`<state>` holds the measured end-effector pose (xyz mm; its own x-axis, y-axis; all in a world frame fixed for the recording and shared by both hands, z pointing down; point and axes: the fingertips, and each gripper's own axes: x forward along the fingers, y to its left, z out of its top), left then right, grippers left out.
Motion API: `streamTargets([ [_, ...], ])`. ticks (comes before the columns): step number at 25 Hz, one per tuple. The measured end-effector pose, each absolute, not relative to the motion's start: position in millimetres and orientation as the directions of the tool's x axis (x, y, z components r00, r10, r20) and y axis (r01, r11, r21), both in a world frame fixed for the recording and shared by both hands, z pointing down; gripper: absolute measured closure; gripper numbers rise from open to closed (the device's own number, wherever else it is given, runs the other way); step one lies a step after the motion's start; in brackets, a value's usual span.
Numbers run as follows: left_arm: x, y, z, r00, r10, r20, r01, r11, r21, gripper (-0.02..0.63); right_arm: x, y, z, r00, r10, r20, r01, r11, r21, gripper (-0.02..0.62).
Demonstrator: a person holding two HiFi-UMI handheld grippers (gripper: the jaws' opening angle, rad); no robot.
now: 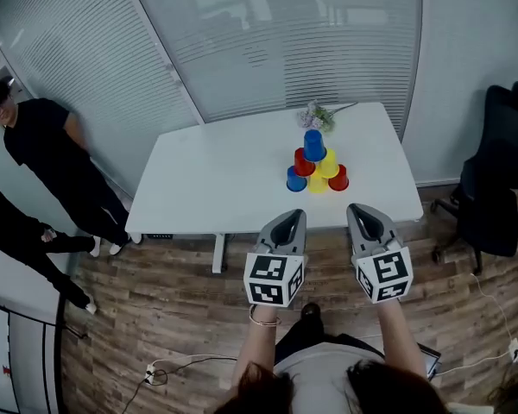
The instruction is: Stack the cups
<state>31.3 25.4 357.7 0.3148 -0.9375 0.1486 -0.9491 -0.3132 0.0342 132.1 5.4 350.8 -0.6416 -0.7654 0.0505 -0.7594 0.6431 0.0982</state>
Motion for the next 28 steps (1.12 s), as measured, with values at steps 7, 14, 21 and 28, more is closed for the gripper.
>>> streamTargets([
  [7,43,40,350,0.304,-0.943,0.136,-0.953,-0.301,0.040,0.588,149,18,348,-0.649,-0.760,0.044,-0.753,0.649,0.106,0.569],
  [14,45,39,347,0.291,-0.948,0.128,-0.957,-0.287,0.052,0.588,154,13,346,-0.655,-0.755,0.033,-0.749,0.655,0.102,0.569],
  [21,47,29,353,0.300,-0.942,0.151,-0.954,-0.296,0.047,0.588,148,5,353,-0.658,-0.752,0.034,-0.747,0.658,0.101,0.569],
  [28,44,12,361,0.301,-0.938,0.174,-0.954,-0.298,0.043,0.588,152,-13,365,-0.637,-0.770,0.045,-0.767,0.638,0.068,0.568],
])
